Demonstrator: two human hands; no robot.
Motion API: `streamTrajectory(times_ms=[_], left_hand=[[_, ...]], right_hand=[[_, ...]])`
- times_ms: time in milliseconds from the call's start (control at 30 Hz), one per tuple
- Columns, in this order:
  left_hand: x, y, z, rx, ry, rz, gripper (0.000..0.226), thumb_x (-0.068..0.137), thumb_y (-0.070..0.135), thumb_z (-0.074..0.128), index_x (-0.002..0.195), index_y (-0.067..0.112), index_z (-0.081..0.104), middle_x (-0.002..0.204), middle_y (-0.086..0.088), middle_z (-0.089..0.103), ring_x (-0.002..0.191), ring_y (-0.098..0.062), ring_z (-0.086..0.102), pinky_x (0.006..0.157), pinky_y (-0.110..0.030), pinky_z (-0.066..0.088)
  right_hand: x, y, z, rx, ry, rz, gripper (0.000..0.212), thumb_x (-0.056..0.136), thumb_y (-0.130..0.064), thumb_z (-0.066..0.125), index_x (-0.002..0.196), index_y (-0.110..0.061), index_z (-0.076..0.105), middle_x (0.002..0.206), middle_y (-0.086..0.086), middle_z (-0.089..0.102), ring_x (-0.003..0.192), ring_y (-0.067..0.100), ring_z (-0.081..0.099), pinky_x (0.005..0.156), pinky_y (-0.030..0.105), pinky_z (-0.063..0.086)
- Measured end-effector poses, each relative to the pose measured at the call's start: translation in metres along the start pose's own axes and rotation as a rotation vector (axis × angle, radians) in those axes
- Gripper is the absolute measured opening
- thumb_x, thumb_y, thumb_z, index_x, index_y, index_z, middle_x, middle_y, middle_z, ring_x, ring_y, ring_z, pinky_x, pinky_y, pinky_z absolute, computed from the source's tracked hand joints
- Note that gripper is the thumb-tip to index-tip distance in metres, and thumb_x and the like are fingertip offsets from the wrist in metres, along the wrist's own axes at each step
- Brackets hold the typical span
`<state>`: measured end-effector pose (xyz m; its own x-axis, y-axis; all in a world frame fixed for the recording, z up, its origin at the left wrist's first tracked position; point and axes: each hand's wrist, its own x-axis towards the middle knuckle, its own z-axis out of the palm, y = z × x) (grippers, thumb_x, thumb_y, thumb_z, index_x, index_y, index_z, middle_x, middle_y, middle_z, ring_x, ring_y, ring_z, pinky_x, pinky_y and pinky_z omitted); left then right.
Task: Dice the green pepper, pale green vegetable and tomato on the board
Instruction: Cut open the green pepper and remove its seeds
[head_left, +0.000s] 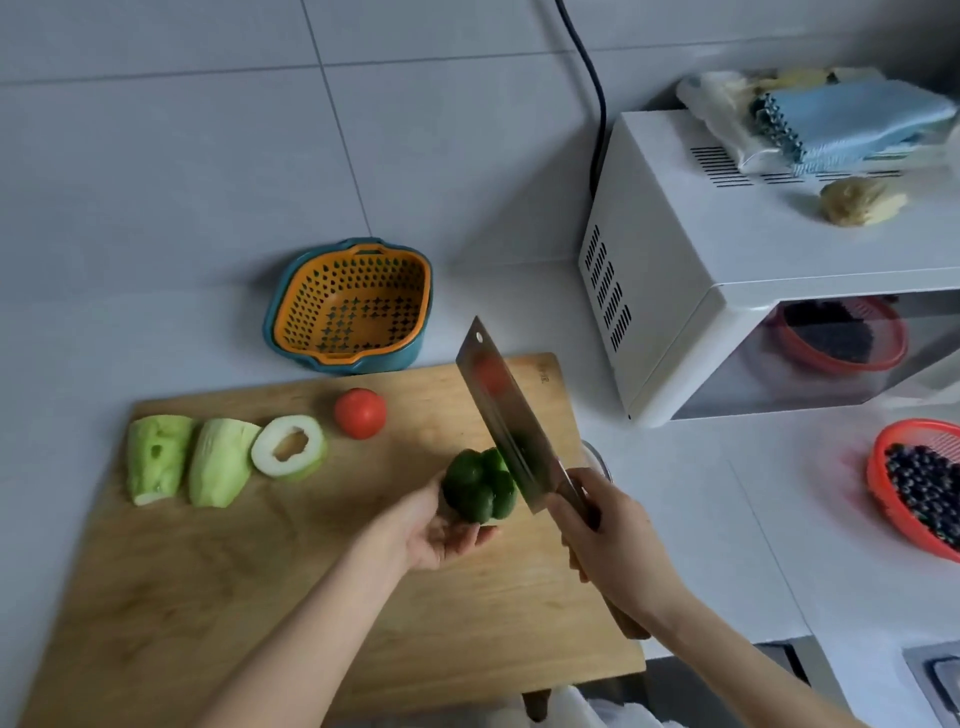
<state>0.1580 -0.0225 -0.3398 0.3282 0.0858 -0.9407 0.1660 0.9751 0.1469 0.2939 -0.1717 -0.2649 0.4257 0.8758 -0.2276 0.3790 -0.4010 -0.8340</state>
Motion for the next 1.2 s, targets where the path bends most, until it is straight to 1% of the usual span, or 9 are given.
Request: streamTrajectory(times_ms=[67, 167, 267, 400, 533, 700, 933, 1133, 1200], left_hand=[[-0.008, -0.005, -0.005, 0.202, 0.123, 0.106, 0.075, 0.09, 0.06, 0.043, 0.118, -0.009, 0.05, 0.095, -0.03, 0.067, 0.074, -0.034, 0.068, 0.049, -0.029, 0.056], [-0.018, -0.005, -0.01, 0.61, 0.333, 0.488, 0.066, 0.089, 0.06, 0.042, 0.132, 0.01, 0.042, 0.119, -0.014, 0.06, 0.09, -0.025, 0.067, 0.055, -0.024, 0.055], [-0.024, 0.001, -0.013, 0.751, 0.179, 0.713, 0.065, 0.086, 0.049, 0.058, 0.141, 0.022, 0.037, 0.133, -0.001, 0.047, 0.109, -0.02, 0.059, 0.065, -0.021, 0.056], [-0.017, 0.006, -0.008, 0.826, 0.104, 0.79, 0.046, 0.081, 0.034, 0.071, 0.12, 0.016, 0.057, 0.117, 0.0, 0.059, 0.099, -0.016, 0.062, 0.075, -0.033, 0.059], [0.0, 0.013, 0.001, 0.821, 0.126, 0.869, 0.044, 0.08, 0.04, 0.071, 0.113, 0.011, 0.063, 0.106, -0.002, 0.066, 0.095, -0.02, 0.066, 0.074, -0.044, 0.058], [0.019, 0.023, 0.011, 0.87, 0.16, 0.913, 0.041, 0.083, 0.037, 0.068, 0.113, 0.009, 0.062, 0.105, -0.001, 0.066, 0.097, -0.022, 0.065, 0.078, -0.045, 0.057], [0.025, 0.029, 0.014, 0.909, 0.154, 0.927, 0.045, 0.083, 0.037, 0.068, 0.116, 0.006, 0.06, 0.111, -0.01, 0.065, 0.098, -0.027, 0.065, 0.08, -0.048, 0.055], [0.014, 0.033, 0.02, 0.913, 0.167, 0.931, 0.036, 0.082, 0.032, 0.071, 0.104, 0.004, 0.066, 0.087, 0.003, 0.066, 0.091, -0.025, 0.067, 0.078, -0.047, 0.056], [0.01, 0.034, 0.022, 0.91, 0.16, 0.925, 0.024, 0.082, 0.027, 0.071, 0.094, 0.007, 0.068, 0.079, 0.009, 0.062, 0.089, -0.025, 0.067, 0.077, -0.047, 0.056]], right_hand=[[-0.001, -0.003, 0.005, -0.038, 0.002, -0.023, 0.006, 0.094, -0.026, 0.052, 0.095, -0.022, 0.056, 0.066, 0.003, 0.058, 0.055, 0.018, 0.058, 0.049, 0.027, 0.051], [0.0, -0.007, 0.01, -0.089, 0.022, -0.042, 0.007, 0.094, -0.027, 0.052, 0.092, -0.022, 0.056, 0.067, 0.001, 0.058, 0.06, 0.02, 0.059, 0.054, 0.029, 0.053], [0.003, -0.013, 0.015, -0.112, 0.042, -0.027, 0.008, 0.095, -0.027, 0.05, 0.094, -0.022, 0.056, 0.066, -0.002, 0.056, 0.059, 0.017, 0.058, 0.055, 0.029, 0.052], [0.005, -0.022, 0.015, -0.113, 0.068, -0.003, 0.01, 0.096, -0.025, 0.049, 0.096, -0.019, 0.056, 0.064, -0.008, 0.053, 0.05, 0.006, 0.052, 0.048, 0.018, 0.046], [0.004, -0.027, 0.014, -0.217, 0.103, -0.035, 0.006, 0.096, -0.026, 0.049, 0.092, -0.024, 0.053, 0.063, -0.012, 0.05, 0.051, 0.006, 0.049, 0.048, 0.015, 0.04], [0.003, -0.021, 0.016, -0.337, 0.132, -0.039, 0.01, 0.096, -0.03, 0.049, 0.087, -0.025, 0.046, 0.061, -0.014, 0.043, 0.051, 0.005, 0.043, 0.048, 0.016, 0.033], [-0.001, -0.014, 0.022, -0.352, 0.094, 0.049, 0.019, 0.097, -0.032, 0.046, 0.092, -0.015, 0.051, 0.064, -0.005, 0.048, 0.053, 0.009, 0.043, 0.053, 0.024, 0.038], [0.016, -0.028, 0.013, -0.4, -0.051, 0.162, 0.027, 0.099, -0.034, 0.039, 0.096, -0.01, 0.05, 0.078, 0.001, 0.054, 0.067, 0.017, 0.053, 0.064, 0.032, 0.049], [0.022, -0.035, 0.008, -0.402, -0.112, 0.199, 0.024, 0.099, -0.033, 0.038, 0.096, -0.011, 0.048, 0.077, 0.001, 0.054, 0.063, 0.015, 0.053, 0.06, 0.029, 0.049]])
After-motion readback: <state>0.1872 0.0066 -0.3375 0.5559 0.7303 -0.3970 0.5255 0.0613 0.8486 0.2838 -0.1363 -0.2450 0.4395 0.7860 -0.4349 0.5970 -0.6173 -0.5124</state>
